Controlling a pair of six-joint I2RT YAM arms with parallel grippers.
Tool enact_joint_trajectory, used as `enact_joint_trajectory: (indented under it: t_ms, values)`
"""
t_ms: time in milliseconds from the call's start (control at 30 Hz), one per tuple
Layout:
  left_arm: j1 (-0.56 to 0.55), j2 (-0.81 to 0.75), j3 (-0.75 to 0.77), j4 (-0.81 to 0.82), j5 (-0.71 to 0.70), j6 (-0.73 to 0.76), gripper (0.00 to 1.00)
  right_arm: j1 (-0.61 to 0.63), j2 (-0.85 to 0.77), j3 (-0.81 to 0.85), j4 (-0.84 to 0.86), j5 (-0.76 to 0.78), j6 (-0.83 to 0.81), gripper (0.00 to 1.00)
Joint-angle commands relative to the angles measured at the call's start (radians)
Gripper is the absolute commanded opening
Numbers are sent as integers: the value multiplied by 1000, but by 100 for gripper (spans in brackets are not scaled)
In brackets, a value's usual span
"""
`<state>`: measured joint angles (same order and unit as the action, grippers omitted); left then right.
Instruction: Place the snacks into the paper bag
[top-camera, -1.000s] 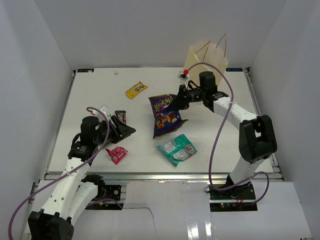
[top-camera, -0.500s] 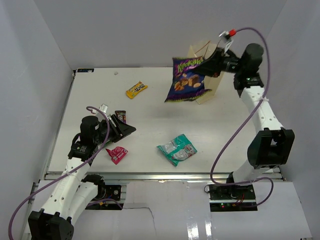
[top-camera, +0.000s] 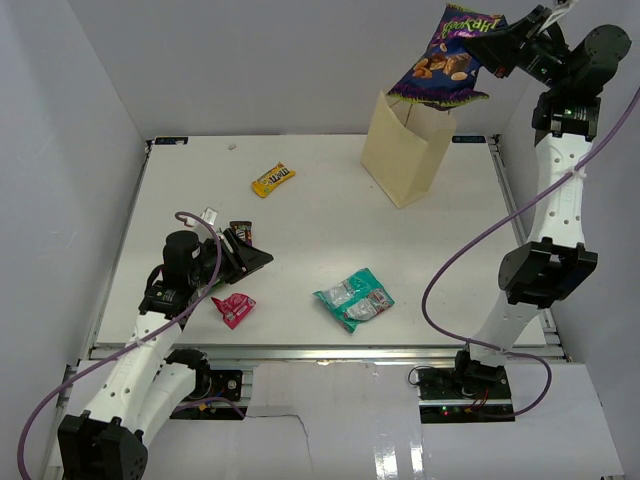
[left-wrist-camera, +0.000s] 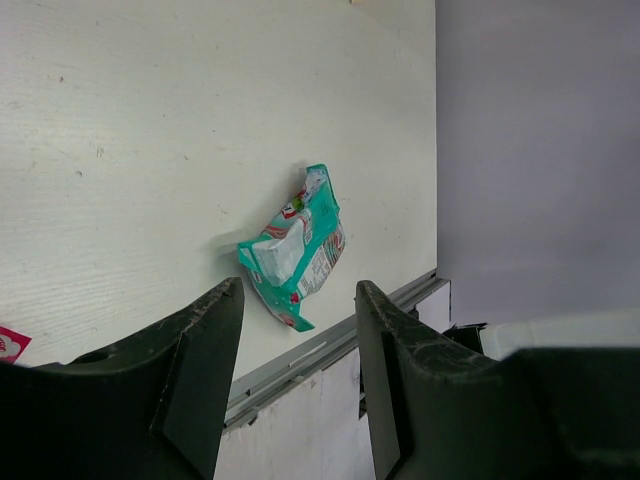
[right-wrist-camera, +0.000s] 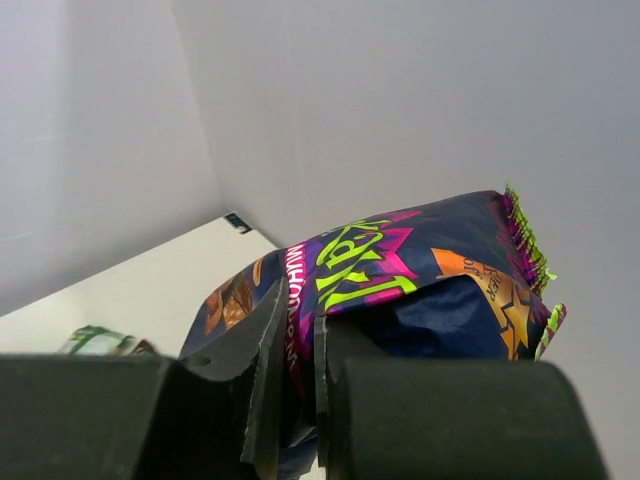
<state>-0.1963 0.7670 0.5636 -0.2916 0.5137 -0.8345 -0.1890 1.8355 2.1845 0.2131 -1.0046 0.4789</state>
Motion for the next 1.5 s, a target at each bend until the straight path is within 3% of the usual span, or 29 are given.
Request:
enact_joint_trajectory:
  t_ms: [0, 400, 900, 1233, 1467]
  values:
    - [-2, 5, -4, 29, 17, 15, 59, 6, 31, 125, -26, 227, -192, 8]
    - [-2, 32, 4, 35, 17, 14, 59, 10, 79, 175, -84, 412, -454, 8]
    - [0, 35, -16, 57, 22, 14, 59, 11, 16, 175, -53, 469, -523, 8]
    - [0, 34, -22, 63, 25, 12, 59, 29, -5, 98, -83, 494, -666, 8]
    - [-2, 31, -22, 65, 23, 11, 59, 111, -30, 3, -109, 488, -799, 8]
